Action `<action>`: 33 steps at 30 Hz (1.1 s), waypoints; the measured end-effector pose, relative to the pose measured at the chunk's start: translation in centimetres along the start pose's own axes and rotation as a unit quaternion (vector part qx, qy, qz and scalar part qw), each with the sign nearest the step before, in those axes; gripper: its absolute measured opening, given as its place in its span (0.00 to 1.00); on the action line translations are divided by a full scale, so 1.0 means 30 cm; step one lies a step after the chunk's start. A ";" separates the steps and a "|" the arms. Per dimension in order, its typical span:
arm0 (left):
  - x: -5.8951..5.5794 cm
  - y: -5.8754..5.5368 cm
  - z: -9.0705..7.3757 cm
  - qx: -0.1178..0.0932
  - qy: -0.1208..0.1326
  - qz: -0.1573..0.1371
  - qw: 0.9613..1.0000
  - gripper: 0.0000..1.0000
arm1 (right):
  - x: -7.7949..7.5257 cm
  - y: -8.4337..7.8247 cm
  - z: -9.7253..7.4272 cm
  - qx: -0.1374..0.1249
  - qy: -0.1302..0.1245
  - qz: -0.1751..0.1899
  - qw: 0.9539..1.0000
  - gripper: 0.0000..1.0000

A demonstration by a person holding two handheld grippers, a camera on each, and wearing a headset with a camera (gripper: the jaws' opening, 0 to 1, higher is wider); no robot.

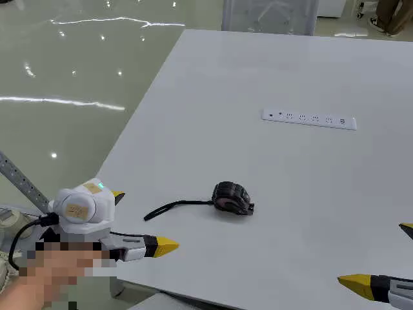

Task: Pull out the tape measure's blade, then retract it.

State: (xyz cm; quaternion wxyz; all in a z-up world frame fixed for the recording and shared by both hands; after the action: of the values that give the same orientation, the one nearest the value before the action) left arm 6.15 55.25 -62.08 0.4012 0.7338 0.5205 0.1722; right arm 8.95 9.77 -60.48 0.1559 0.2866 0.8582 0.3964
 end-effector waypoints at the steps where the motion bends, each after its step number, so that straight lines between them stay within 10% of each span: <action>1: 0.000 0.002 0.002 0.001 -0.002 0.002 1.000 1.00 | 0.001 0.001 -0.001 0.000 -0.001 0.000 1.000 1.00; 33: -0.025 0.050 0.066 0.025 -0.034 0.050 0.998 1.00 | -0.001 -0.008 0.030 0.017 0.016 -0.019 1.000 0.96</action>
State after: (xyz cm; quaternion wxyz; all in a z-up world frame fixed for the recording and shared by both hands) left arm 8.11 53.57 -62.01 0.3909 0.7741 0.4736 0.1536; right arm 9.32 10.17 -61.23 0.1448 0.2669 0.8725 0.3829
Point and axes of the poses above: the centre of the closed fingertips' face, and the gripper's own axes: z roughly forward along the fingers, x roughly to its left, y roughly out of its top, the point moved 9 cm from there along -z, roughly backward along the fingers, and after that the axes turned 7 degrees about -z, right-handed, at the moved point
